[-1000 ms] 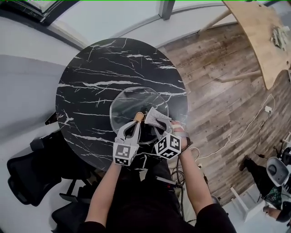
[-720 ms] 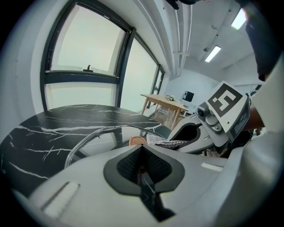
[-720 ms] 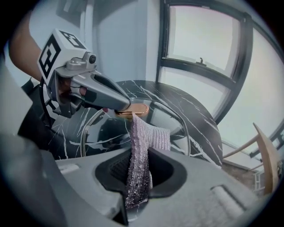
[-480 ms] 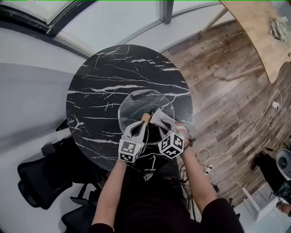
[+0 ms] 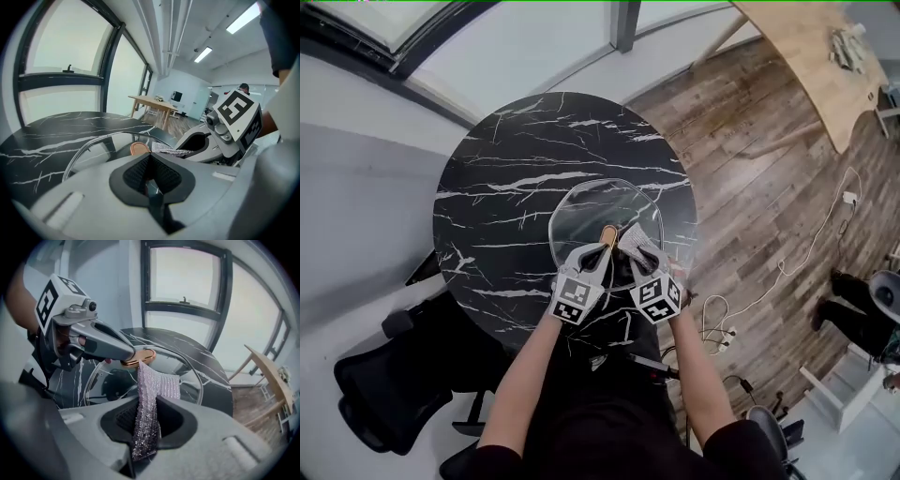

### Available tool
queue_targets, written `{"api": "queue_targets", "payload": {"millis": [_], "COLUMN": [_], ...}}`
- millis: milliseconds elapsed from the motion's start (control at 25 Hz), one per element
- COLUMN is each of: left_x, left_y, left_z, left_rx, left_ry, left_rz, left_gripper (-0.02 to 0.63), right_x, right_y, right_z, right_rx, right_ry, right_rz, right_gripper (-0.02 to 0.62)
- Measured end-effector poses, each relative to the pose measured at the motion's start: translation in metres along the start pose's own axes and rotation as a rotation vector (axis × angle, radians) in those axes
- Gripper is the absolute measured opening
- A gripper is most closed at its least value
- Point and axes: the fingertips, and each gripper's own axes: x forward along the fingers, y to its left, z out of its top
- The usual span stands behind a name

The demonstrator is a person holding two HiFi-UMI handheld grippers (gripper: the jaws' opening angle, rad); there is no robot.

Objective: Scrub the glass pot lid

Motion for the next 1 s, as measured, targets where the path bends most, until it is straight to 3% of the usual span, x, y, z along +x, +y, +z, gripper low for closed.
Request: {"api": "queue_targets", "payload": {"millis": [360, 560, 1000], "left_x": [-0.004, -0.006, -0.034], "left_y": [0.003, 0.002, 0.008], "left_z": [-0.003, -0.004, 0.000], "left_rx": [0.012, 0.057, 0.010], "left_ry": [-0.001, 0.007, -0.046], "left_rz": [-0.070, -0.088, -0.094], "left_gripper": [0.003, 0.003, 0.003], "right_x": [-0.002, -0.003, -0.003], "right_y": [0.018, 0.022, 0.035], "right_z": [-0.007, -0.006, -0.004], "right_rx": [0.109, 0.150, 0.200], "right_ry": [0.001, -0.001, -0.007], "right_rz": [-0.060, -0.088, -0.130], "right_gripper": [0.075, 0.075, 0.075]}}
